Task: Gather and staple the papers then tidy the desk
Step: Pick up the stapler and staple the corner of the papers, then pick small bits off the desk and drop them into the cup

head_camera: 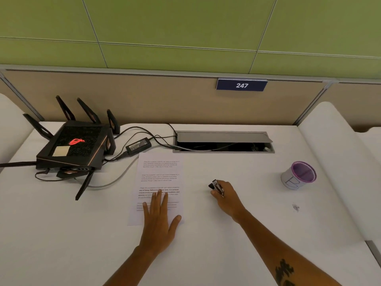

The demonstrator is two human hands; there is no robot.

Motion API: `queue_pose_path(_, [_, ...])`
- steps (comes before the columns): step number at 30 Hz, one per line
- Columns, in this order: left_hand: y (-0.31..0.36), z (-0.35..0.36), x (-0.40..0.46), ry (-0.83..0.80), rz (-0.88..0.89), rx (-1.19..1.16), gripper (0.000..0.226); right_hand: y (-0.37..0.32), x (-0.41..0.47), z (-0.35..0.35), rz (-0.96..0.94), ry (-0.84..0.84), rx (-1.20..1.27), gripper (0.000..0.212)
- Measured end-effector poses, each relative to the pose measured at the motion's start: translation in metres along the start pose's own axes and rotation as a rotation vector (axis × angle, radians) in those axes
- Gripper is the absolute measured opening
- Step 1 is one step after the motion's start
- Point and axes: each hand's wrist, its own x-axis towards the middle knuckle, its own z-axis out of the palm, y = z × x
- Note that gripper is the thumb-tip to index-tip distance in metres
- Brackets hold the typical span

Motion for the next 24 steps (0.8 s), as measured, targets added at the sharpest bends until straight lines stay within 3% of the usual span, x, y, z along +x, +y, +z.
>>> queue_pose_path(6, [0.040, 0.014, -0.003, -0.013, 0.032, -0.009, 0.085, 0.037, 0.026, -0.056, 0.024, 0.154, -0.181, 0.042])
queue_pose_path(11, [0.066, 0.024, -0.004, -0.014, 0.020, -0.013, 0.084, 0.050, 0.053, -0.102, -0.021, 0.234, -0.344, 0.030])
queue_pose_path(24, [0.095, 0.047, -0.015, 0.003, -0.031, 0.003, 0.079, 0.052, 0.126, -0.152, -0.184, 0.154, -0.631, 0.025])
